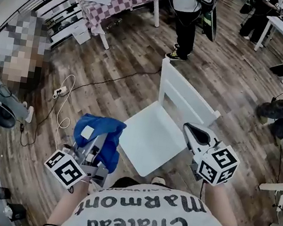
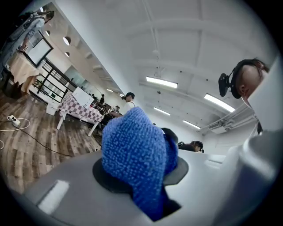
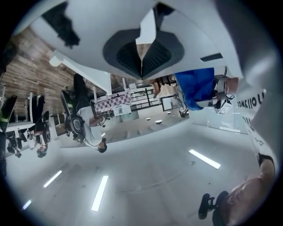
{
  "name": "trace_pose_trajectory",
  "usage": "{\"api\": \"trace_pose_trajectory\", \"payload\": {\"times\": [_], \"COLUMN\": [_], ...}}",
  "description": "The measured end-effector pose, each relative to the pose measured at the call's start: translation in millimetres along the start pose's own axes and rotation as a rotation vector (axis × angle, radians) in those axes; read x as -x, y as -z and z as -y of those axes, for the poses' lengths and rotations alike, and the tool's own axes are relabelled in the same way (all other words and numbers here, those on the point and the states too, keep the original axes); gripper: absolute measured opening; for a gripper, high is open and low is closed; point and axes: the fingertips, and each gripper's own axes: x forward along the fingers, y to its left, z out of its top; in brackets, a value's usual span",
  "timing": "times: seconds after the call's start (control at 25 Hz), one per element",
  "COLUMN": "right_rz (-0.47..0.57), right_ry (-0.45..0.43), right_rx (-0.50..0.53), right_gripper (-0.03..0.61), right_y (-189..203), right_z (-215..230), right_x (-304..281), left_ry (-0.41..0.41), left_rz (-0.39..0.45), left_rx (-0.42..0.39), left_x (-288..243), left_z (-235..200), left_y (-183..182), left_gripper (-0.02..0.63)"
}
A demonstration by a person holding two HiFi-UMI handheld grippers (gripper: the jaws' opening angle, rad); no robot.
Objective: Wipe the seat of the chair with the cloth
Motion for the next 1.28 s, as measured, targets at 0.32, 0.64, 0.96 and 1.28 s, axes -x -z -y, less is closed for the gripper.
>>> {"api": "trace_pose_trajectory", "payload": {"times": [0.32, 0.64, 0.96, 1.28], "right_rz": [-0.211, -0.152, -0.181, -0.24], "right_ry": [0.131, 0.322, 0.407, 0.458], "right_rx": [-0.158, -0.41, -0.622, -0.656], "right_gripper": [0.015, 0.015, 0.015, 0.015], "right_y": [112.2, 194.7, 293.5, 340.4], "right_z": [36.3, 60.4, 62.7, 60.5], "right_x": [-27.0, -95.6, -143.1, -120.2], "left_ry": [-0.005, 0.111, 0.159, -0.013], "left_rz": [-0.276, -0.489, -0.515, -0.41], "left_rx": [-0.051, -0.048, -0.032, 0.145], "left_x": [-111.5, -230.5, -324.6, -360.9], "left_z": [-71.8, -178.6, -249.8, -323.7], "left_y": [66.4, 178.5, 267.7, 319.1], "left_gripper": [0.124, 0.123, 0.12, 0.146]}}
